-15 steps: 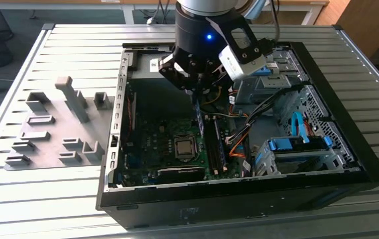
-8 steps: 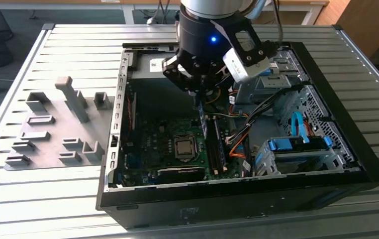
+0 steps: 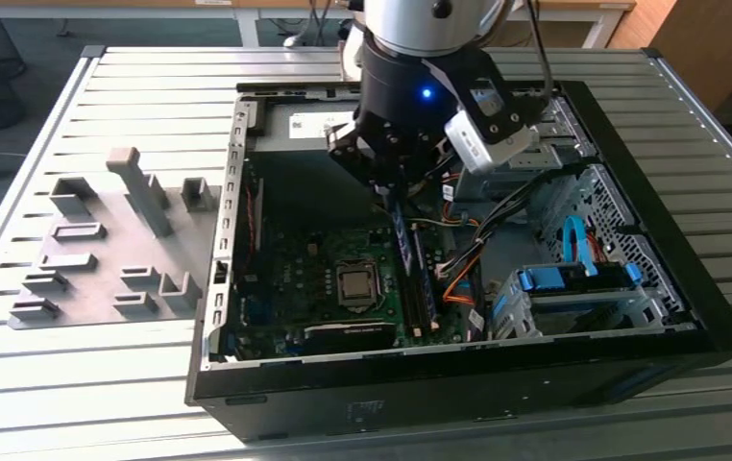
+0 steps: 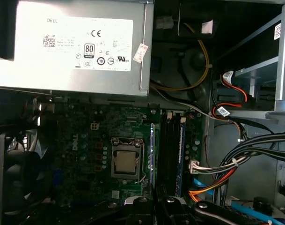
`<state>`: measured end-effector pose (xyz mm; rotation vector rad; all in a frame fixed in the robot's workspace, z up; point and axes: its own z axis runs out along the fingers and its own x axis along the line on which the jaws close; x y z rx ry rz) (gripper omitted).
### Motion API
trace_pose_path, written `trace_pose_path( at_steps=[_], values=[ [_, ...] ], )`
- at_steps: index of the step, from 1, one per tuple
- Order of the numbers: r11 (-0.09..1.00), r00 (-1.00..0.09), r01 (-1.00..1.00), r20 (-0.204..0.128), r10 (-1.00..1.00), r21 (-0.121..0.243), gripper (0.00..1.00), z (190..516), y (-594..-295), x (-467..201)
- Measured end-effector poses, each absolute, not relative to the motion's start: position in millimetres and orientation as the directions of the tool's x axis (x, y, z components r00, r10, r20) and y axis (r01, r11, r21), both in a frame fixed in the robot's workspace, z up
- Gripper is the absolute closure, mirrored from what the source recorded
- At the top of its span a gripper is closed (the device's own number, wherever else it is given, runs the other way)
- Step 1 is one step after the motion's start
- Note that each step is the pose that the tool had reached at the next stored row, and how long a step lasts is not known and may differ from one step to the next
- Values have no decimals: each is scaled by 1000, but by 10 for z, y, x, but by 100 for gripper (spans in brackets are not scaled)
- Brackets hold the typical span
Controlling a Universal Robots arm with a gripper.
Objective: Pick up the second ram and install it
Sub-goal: 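Insert the second ram into the second slot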
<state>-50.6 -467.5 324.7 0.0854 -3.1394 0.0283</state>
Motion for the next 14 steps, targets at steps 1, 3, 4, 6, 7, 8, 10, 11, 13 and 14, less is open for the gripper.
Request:
trace_pose_path(
  at_steps=[1, 3, 4, 6, 7, 8, 10, 11, 13, 14],
  values=[
    [998, -999, -54, 1, -54, -18, 86, 3229, -4675, -496],
    [998, -999, -54, 1, -54, -18, 86, 3193, -4676, -476],
    [998, -999, -54, 1, -54, -18, 86, 3175, -4676, -468],
    [998, -999, -54, 2, -54, -18, 86, 3140, -4679, -457],
    [998, -999, -54, 6, -54, -18, 86, 3129, -4681, -451],
    [998, -999, -54, 10, -54, -17, 86, 3120, -4683, -443],
    [998, -998, -54, 14, -54, -17, 86, 3101, -4686, -428],
    [998, -998, -54, 16, -54, -17, 86, 3088, -4686, -422],
    [998, -998, -53, 16, -53, -17, 86, 3052, -4687, -412],
    [999, -999, -51, 16, -50, -17, 86, 3034, -4686, -410]
  ],
)
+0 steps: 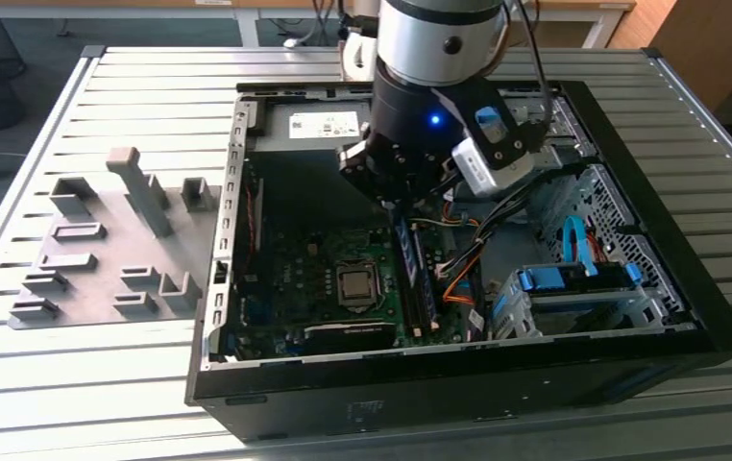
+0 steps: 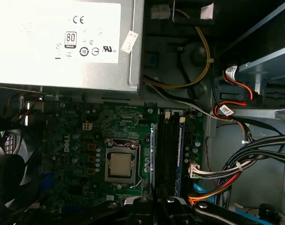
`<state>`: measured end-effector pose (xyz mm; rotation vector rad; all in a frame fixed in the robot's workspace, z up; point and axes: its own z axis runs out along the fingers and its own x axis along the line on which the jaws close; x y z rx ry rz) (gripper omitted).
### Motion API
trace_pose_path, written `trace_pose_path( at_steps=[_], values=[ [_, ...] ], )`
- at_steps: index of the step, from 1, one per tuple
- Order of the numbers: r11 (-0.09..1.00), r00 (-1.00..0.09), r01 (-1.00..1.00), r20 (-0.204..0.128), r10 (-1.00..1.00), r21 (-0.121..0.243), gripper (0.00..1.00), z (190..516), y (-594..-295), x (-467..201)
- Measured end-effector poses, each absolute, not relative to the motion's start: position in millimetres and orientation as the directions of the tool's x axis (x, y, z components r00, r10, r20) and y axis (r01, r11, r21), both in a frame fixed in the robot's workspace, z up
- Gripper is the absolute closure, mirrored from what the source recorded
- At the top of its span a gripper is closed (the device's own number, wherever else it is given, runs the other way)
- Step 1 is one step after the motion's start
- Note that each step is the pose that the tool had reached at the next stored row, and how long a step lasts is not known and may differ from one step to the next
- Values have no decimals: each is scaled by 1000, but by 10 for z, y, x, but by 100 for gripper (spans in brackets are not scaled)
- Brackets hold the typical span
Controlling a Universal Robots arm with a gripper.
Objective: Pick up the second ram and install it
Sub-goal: 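Insert the second ram into the second slot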
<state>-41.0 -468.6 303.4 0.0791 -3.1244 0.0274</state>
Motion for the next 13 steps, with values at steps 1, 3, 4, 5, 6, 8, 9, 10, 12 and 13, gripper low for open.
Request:
trace_pose_path(
  at_steps=[1, 3, 4, 5, 6, 8, 9, 10, 12, 13],
  values=[
    [999, -999, -44, 16, -44, -17, 86, 3016, -4686, -409],
    [999, -999, -29, 16, -28, -17, 86, 2979, -4686, -406],
    [1000, -1000, -24, 16, -24, -17, 86, 2961, -4686, -406],
    [1000, -1000, -21, 16, -21, -17, 86, 2943, -4686, -406],
    [1000, -1000, -19, 16, -18, -17, 86, 2924, -4686, -406],
    [1000, -1000, -15, 16, -14, -17, 86, 2888, -4686, -406],
    [1000, -1000, -13, 16, -12, -17, 86, 2870, -4686, -406],
    [1000, -1000, -11, 16, -10, -17, 86, 2852, -4687, -406],
    [1000, -1000, -7, 16, -6, -17, 86, 2816, -4686, -406],
    [1000, -1000, -4, 16, -4, -17, 86, 2799, -4686, -406]
  ],
)
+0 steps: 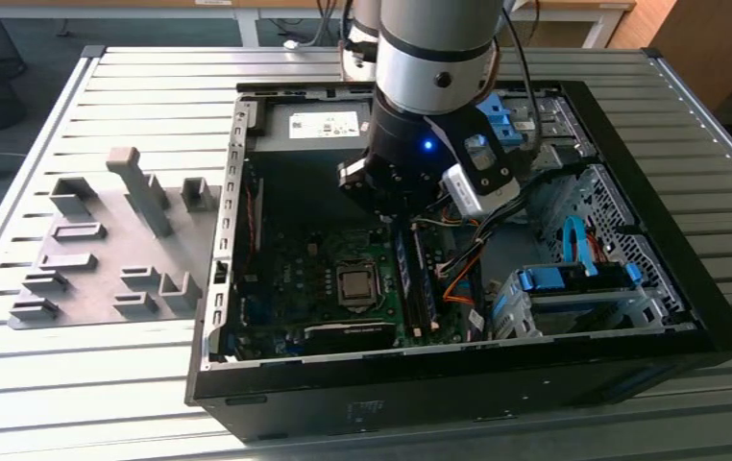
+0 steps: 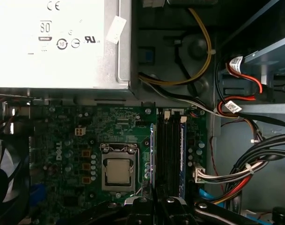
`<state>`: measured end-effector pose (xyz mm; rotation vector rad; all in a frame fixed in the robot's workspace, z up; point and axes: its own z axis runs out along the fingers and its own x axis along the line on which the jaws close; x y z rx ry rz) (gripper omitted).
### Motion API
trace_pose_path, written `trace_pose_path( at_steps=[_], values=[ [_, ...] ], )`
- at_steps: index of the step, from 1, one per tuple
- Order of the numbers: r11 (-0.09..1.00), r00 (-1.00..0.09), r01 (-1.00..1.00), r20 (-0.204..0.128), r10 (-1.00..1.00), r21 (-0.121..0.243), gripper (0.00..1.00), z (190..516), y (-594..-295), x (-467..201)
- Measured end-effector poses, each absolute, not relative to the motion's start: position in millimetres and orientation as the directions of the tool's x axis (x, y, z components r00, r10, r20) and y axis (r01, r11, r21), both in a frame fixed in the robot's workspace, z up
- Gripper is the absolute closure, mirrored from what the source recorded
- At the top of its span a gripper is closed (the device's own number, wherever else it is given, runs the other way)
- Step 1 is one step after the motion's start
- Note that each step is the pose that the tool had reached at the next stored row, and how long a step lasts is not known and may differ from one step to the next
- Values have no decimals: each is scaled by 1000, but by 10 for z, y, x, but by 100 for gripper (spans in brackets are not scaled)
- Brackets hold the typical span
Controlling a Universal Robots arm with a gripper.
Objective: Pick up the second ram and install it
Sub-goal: 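Insert the second ram into the second slot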
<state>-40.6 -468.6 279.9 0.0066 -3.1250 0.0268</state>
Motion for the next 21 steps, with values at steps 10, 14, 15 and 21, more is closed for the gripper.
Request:
trace_pose_path(
  at_steps=[10, 14, 15, 21],
  values=[
    [1000, -1000, 0, 16, 0, -17, 86, 2756, -4686, -406],
    [1000, -1000, 0, 16, 0, -17, 86, 2755, -4686, -406],
    [1000, -1000, 0, 16, 0, -17, 86, 2755, -4687, -406],
    [1000, -1000, 2, 16, 3, -17, 86, 2683, -4686, -380]
  ],
)
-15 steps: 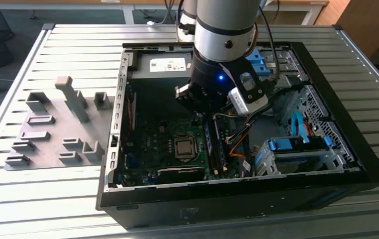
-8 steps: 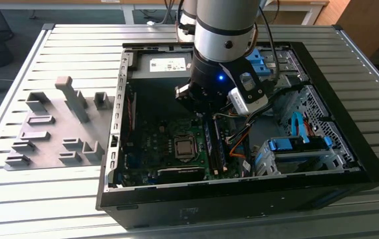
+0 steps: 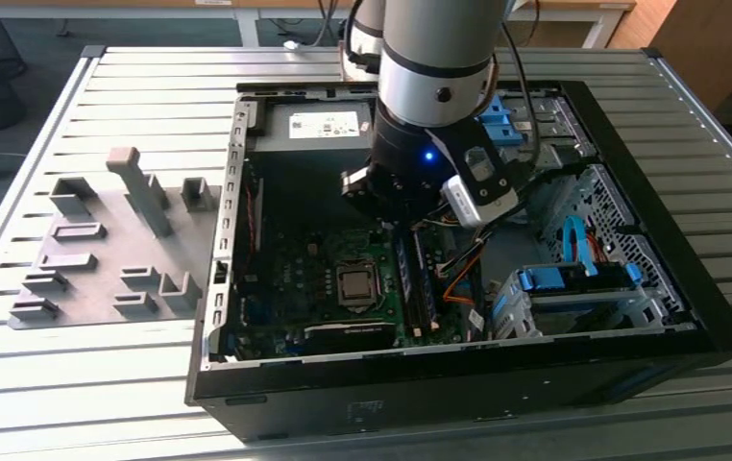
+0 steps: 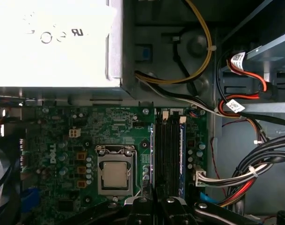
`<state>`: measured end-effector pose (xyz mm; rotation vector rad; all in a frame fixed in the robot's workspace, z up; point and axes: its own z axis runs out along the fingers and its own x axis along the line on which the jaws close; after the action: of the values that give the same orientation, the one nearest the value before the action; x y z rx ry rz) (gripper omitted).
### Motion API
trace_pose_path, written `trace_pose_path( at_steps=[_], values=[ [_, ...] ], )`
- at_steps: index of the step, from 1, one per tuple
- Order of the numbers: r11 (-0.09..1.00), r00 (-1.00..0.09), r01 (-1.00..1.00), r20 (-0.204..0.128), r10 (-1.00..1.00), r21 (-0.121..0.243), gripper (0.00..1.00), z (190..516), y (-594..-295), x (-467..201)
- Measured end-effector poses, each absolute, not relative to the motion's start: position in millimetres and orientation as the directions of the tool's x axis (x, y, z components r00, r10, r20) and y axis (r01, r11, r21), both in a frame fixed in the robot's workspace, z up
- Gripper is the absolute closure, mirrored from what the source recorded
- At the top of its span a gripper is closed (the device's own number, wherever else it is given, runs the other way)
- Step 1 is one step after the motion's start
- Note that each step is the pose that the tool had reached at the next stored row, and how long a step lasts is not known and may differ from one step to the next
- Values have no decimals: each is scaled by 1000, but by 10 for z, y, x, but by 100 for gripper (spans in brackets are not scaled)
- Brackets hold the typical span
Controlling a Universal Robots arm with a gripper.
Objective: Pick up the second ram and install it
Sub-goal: 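Insert the second ram into the second slot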
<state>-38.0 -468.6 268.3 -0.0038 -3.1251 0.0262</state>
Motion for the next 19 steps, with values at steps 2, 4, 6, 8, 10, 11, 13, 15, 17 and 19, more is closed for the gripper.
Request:
trace_pose_path(
  at_steps=[2, 4, 6, 8, 10, 11, 13, 15, 17, 19],
  values=[
    [1000, -1000, 8, 16, 8, -17, 86, 2648, -4687, -378],
    [1000, -1000, 16, 16, 16, -17, 86, 2612, -4689, -372],
    [1000, -1000, 20, 16, 20, -17, 86, 2584, -4697, -358],
    [1000, -1000, 20, 16, 20, -17, 86, 2560, -4710, -334],
    [1000, -1000, 20, 16, 20, -17, 86, 2528, -4717, -314],
    [1000, -1000, 20, 16, 20, -17, 86, 2510, -4720, -310],
    [1000, -1000, 9, 16, 9, -17, 86, 2473, -4721, -306],
    [1000, -1000, -1, 16, -1, -17, 86, 2437, -4721, -299],
    [1000, -1000, -1, 16, -1, -17, 86, 2401, -4721, -295],
    [1000, -1000, -1, 16, -1, -17, 86, 2364, -4721, -290]
  ],
)
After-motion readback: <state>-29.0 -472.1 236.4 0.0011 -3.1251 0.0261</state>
